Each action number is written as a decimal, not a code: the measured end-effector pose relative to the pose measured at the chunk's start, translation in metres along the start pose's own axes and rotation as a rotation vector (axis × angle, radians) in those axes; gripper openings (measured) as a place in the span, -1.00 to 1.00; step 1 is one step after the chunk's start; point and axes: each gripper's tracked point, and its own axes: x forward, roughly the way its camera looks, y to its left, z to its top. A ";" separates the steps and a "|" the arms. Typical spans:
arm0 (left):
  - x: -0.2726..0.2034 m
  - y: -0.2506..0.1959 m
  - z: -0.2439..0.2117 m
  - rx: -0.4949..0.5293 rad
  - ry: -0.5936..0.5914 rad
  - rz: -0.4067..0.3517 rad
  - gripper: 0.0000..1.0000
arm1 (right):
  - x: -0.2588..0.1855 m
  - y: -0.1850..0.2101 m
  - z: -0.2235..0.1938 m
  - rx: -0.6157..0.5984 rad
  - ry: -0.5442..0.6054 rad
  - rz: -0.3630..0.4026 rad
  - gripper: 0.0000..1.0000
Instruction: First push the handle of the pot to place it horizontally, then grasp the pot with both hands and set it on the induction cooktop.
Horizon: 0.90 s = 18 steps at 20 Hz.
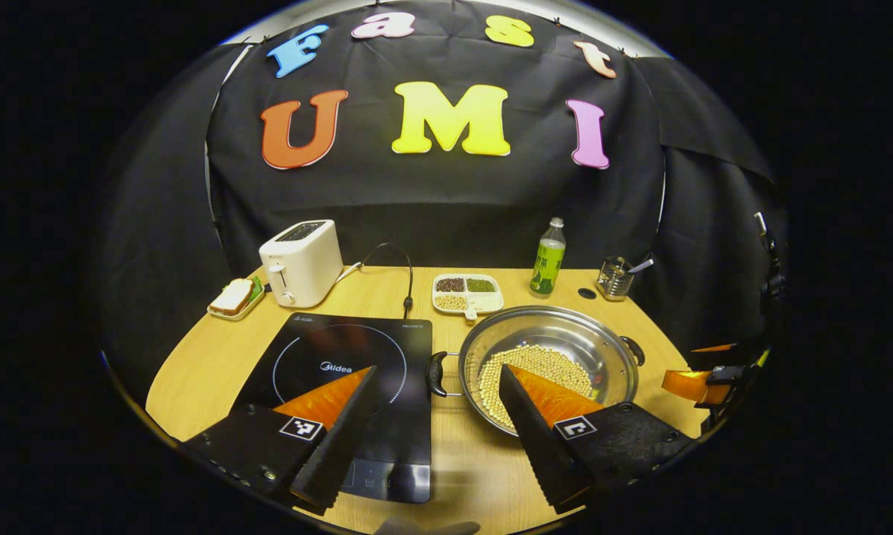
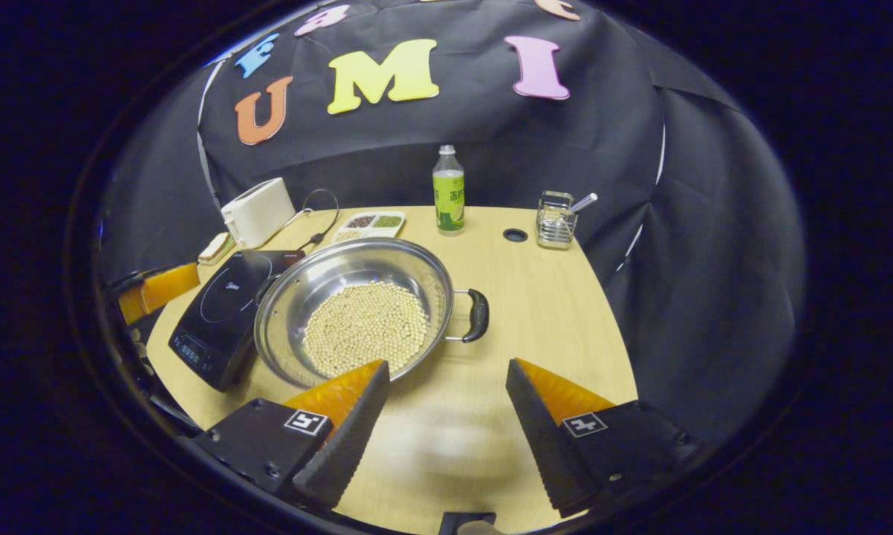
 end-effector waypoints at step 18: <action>0.108 -0.017 -0.055 -0.057 0.253 0.045 0.94 | 0.115 -0.020 0.019 -0.017 0.143 0.055 0.94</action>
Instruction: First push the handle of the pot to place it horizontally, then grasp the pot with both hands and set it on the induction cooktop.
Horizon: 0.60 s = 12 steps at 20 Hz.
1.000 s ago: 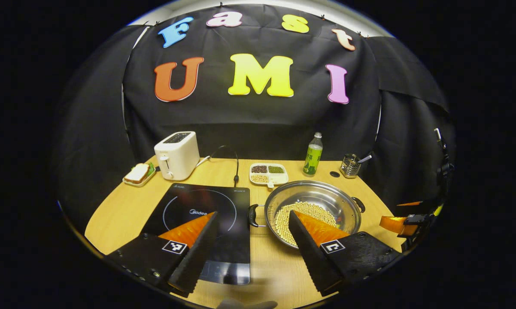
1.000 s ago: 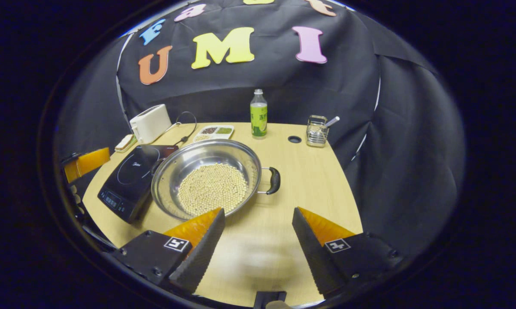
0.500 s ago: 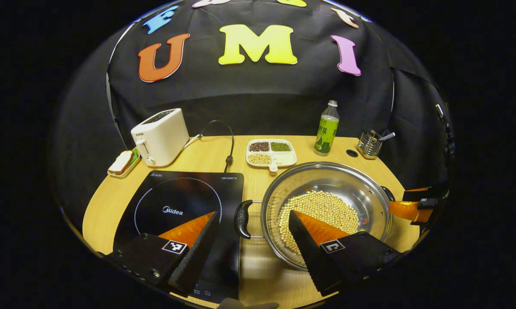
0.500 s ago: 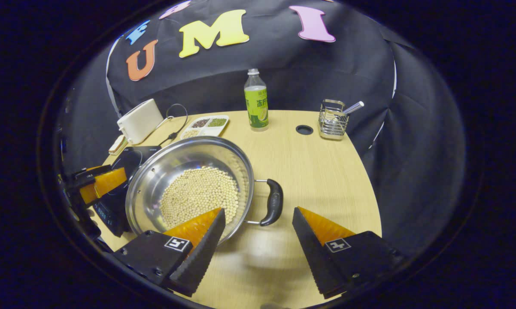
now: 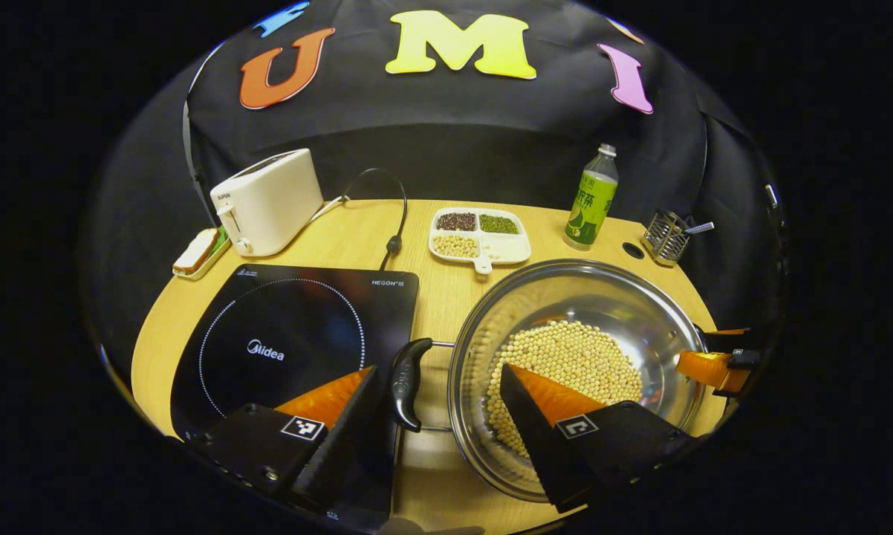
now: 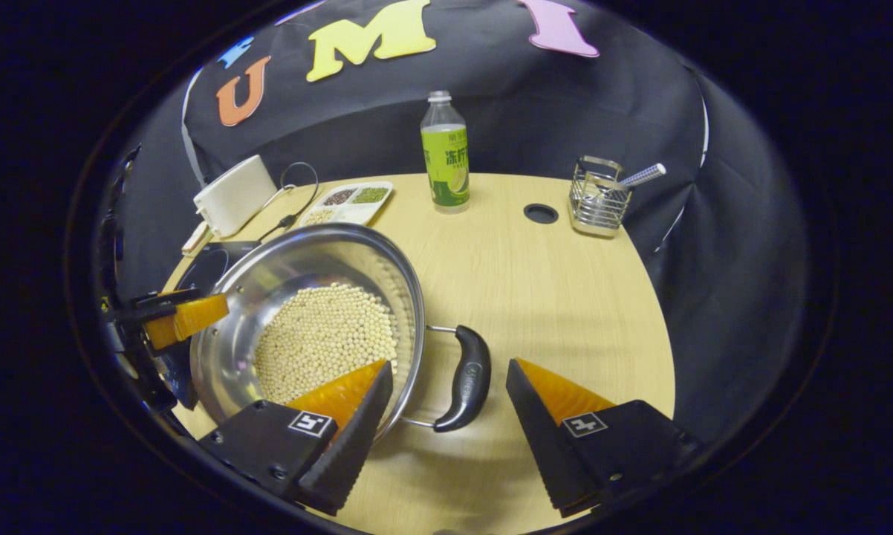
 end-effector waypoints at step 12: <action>0.017 0.012 -0.005 0.052 0.058 0.081 0.17 | 0.012 0.003 -0.006 0.041 0.107 -0.038 0.35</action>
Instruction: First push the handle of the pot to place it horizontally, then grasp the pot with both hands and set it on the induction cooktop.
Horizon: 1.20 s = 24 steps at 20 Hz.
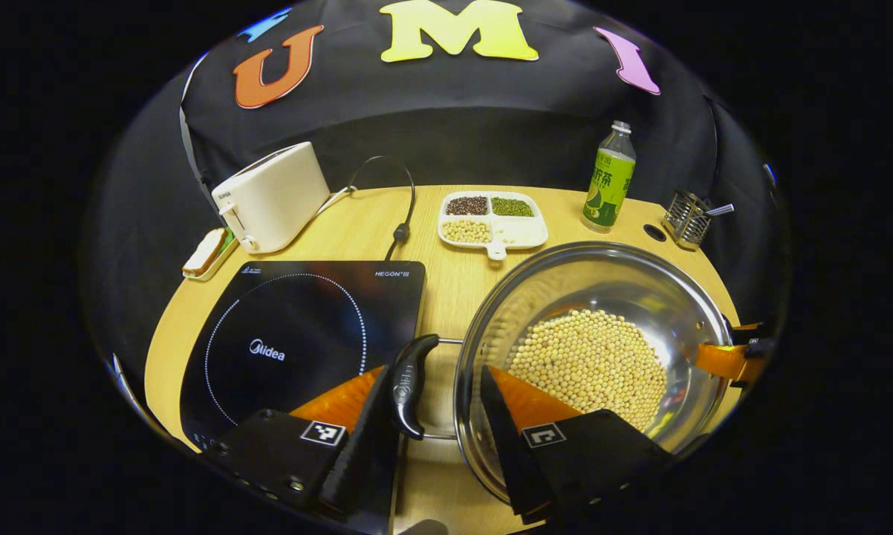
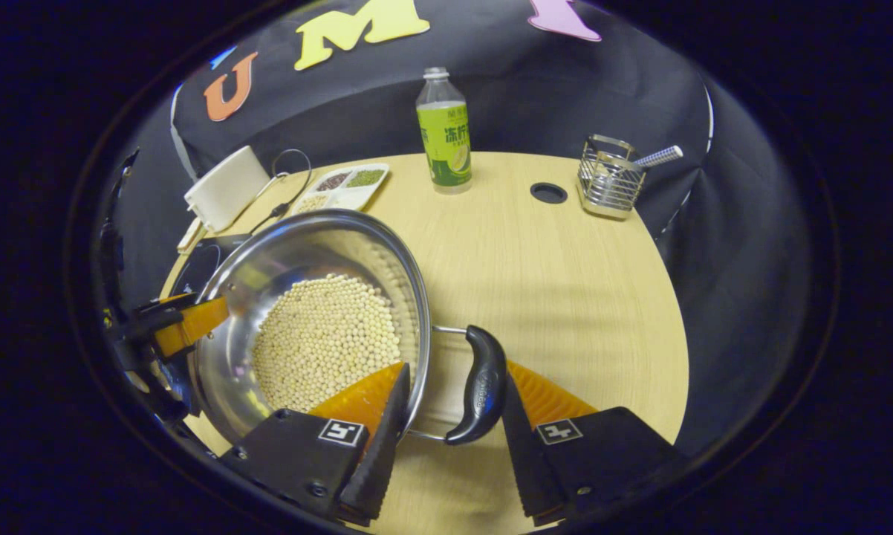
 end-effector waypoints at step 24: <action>-0.038 0.036 0.018 0.038 -0.007 -0.066 0.16 | -0.064 0.044 -0.001 0.074 -0.048 -0.103 0.08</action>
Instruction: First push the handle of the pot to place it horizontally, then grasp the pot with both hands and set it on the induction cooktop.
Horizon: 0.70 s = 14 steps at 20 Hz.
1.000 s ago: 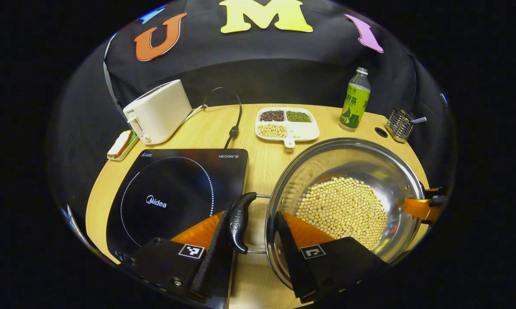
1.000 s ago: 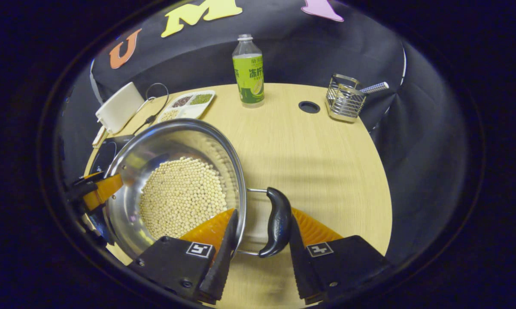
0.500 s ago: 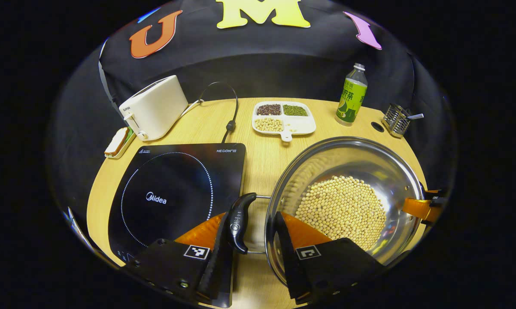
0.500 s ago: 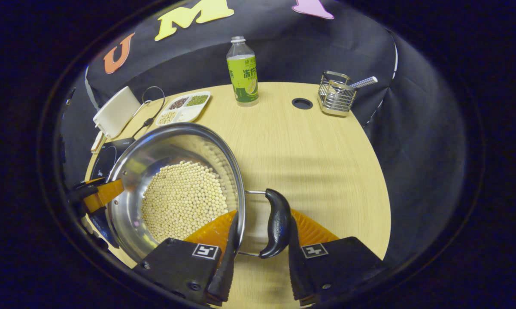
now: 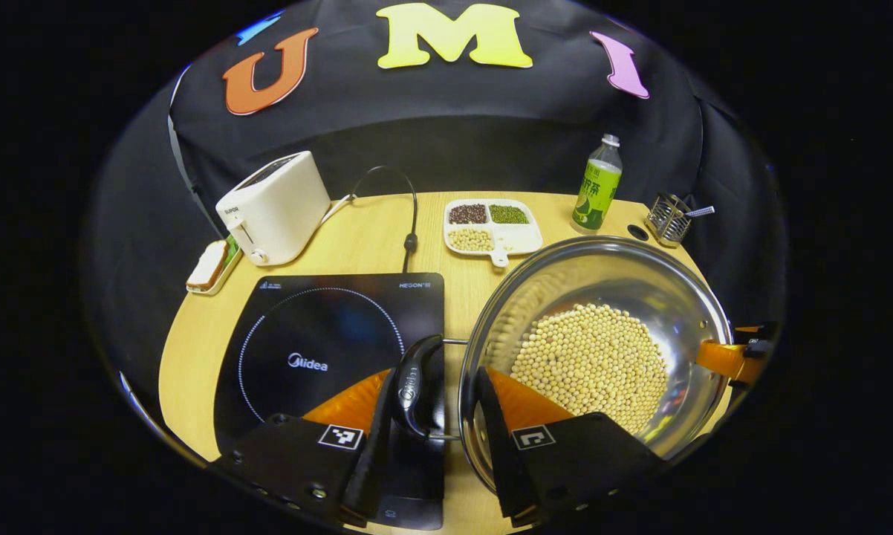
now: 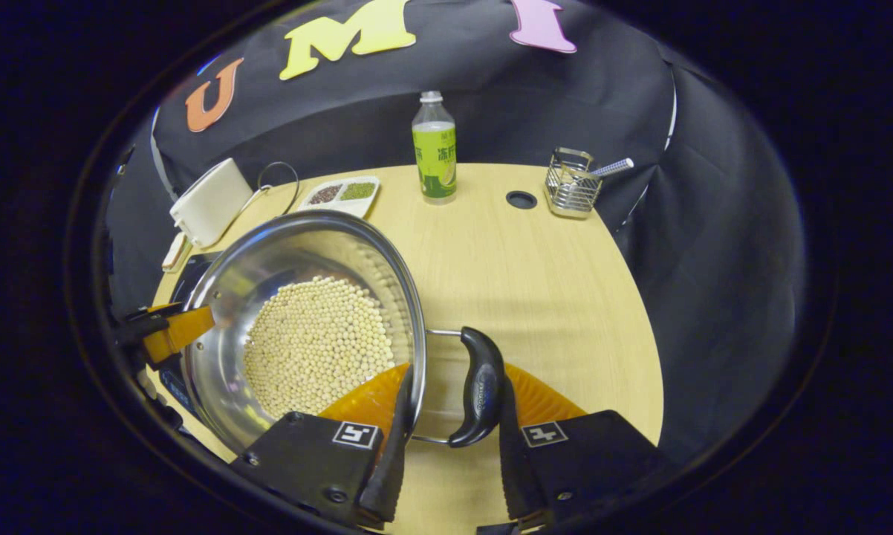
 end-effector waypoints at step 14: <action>-0.034 0.111 0.009 -0.021 -0.033 0.058 0.15 | -0.022 0.122 0.004 -0.023 -0.033 0.052 0.08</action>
